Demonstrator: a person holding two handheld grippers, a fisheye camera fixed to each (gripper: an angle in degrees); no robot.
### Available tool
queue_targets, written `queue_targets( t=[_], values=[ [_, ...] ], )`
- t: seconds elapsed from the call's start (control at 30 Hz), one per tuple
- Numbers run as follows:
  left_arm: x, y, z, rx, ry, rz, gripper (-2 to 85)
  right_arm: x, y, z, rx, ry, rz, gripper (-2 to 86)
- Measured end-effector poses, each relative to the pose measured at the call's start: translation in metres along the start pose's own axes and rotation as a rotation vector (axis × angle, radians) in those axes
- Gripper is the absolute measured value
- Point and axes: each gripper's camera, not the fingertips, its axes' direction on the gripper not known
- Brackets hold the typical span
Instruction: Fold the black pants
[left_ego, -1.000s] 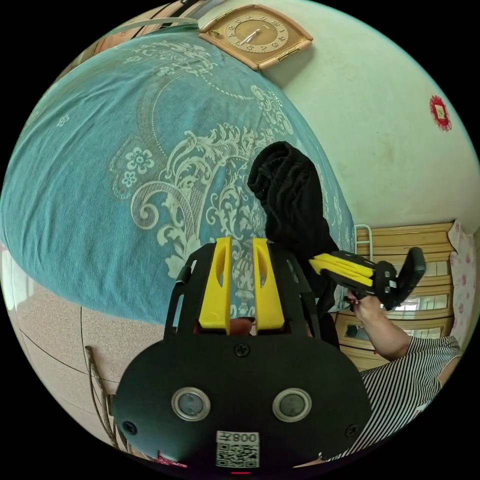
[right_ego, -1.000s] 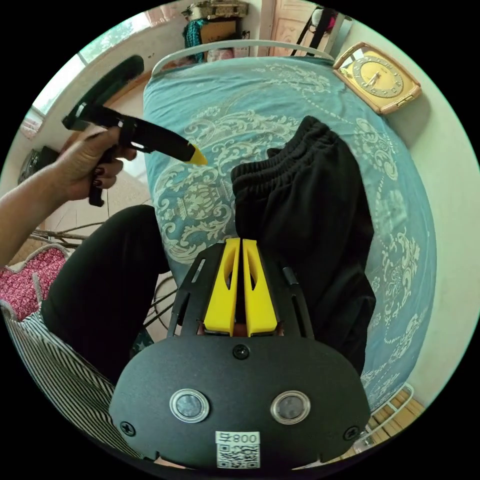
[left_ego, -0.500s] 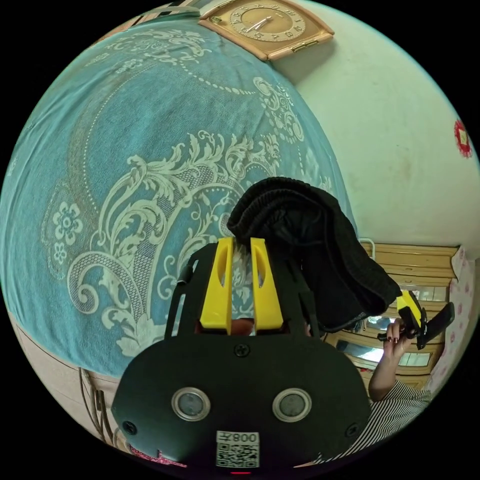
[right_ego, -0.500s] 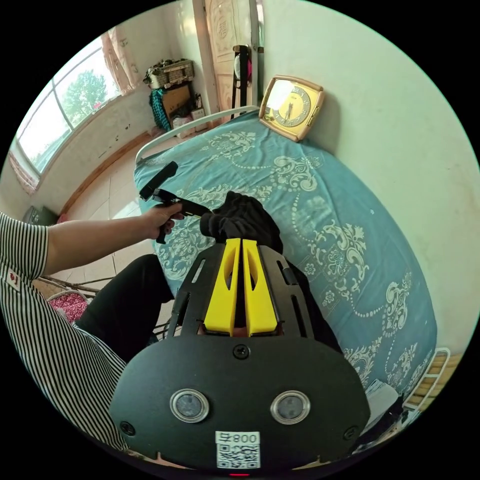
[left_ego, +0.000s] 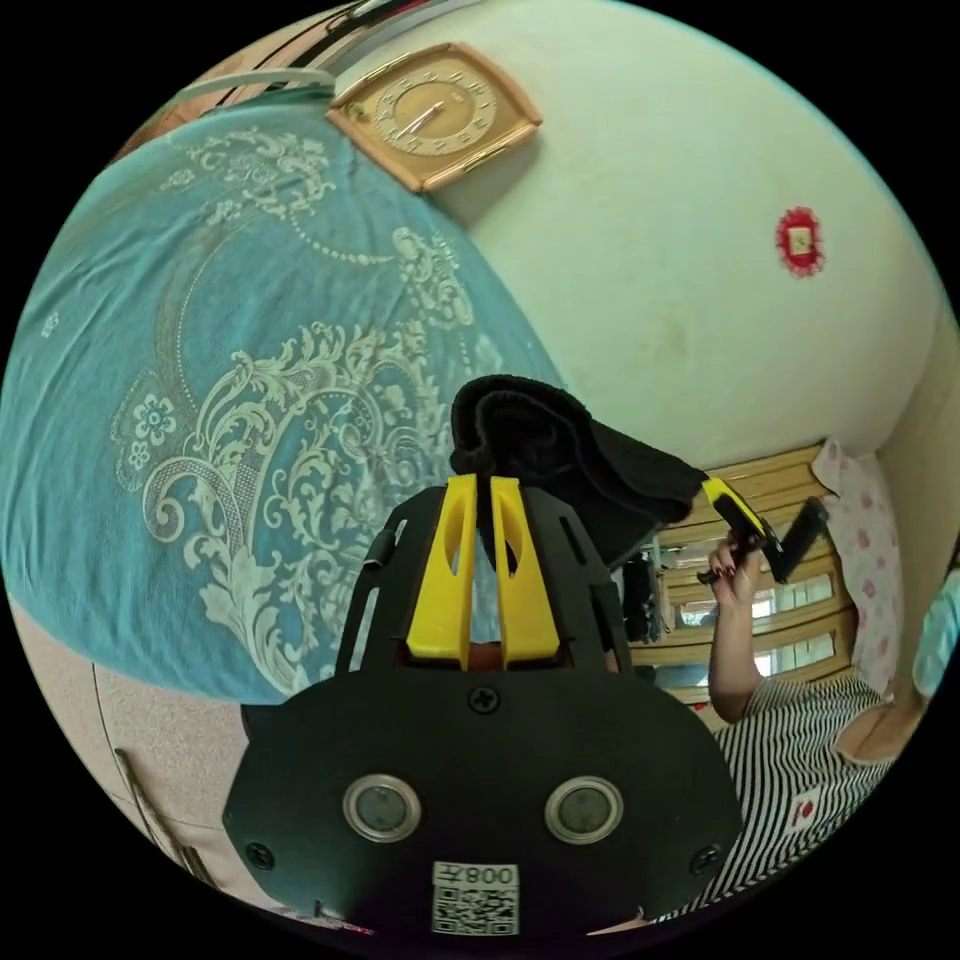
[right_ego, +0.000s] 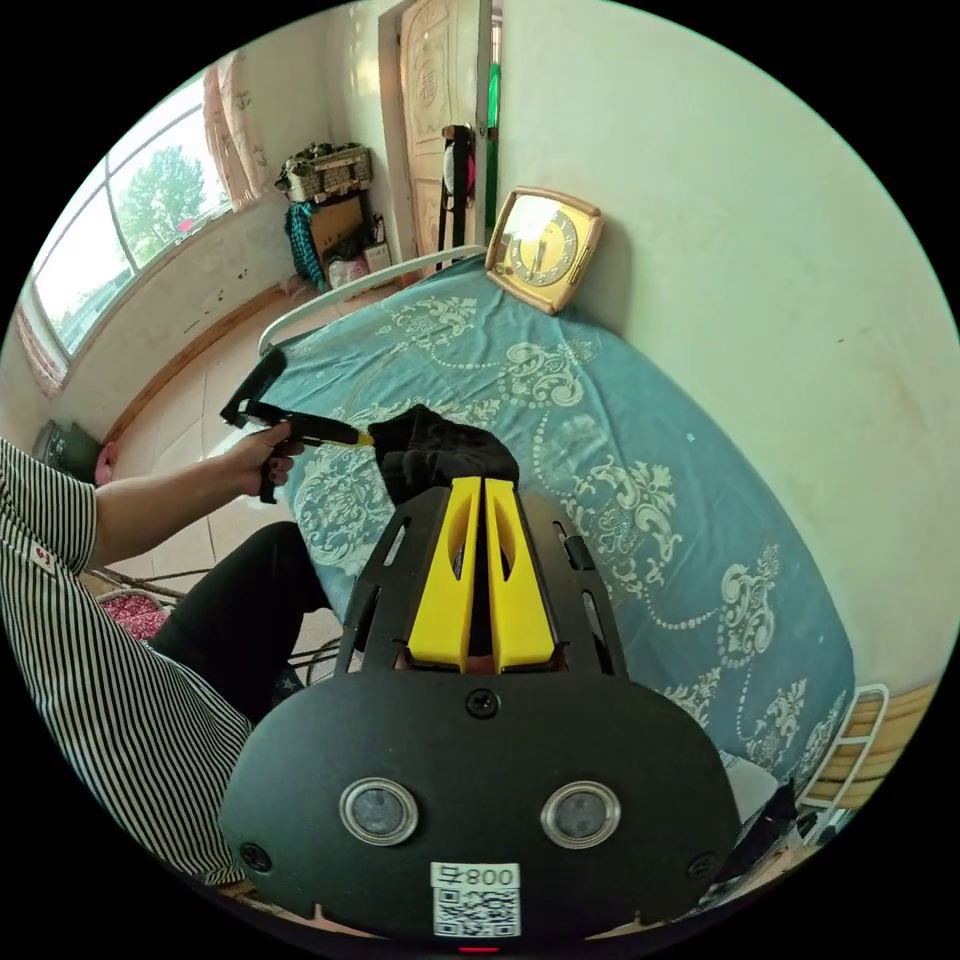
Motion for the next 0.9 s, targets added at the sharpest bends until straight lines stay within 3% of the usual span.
queue_targets(
  t=[0.23, 0.4, 0.5, 0.57, 0.67, 0.9],
  values=[
    [0.035, 0.053, -0.064, 0.144, 0.168, 0.122, 2.1, -0.001, -0.060, -0.093, 0.150, 0.199, -0.114, -0.1],
    [0.026, 0.066, -0.089, 0.253, 0.124, 0.084, 1.7, -0.018, -0.164, -0.086, 0.206, 0.226, -0.223, 0.2],
    [-0.008, 0.066, -0.086, 0.262, -0.086, -0.037, 1.1, -0.027, -0.260, -0.018, 0.048, 0.112, -0.246, 1.1],
    [-0.041, 0.075, -0.080, 0.279, -0.151, -0.189, 0.5, -0.037, -0.309, 0.062, -0.184, 0.093, -0.230, 2.6],
    [-0.052, 0.089, -0.068, 0.247, -0.171, -0.246, 0.3, -0.042, -0.307, 0.119, -0.349, 0.058, -0.196, 3.4],
    [-0.021, 0.076, 0.002, 0.030, -0.066, -0.101, 1.0, 0.038, -0.207, 0.056, -0.282, -0.064, -0.016, 6.5]
  ],
)
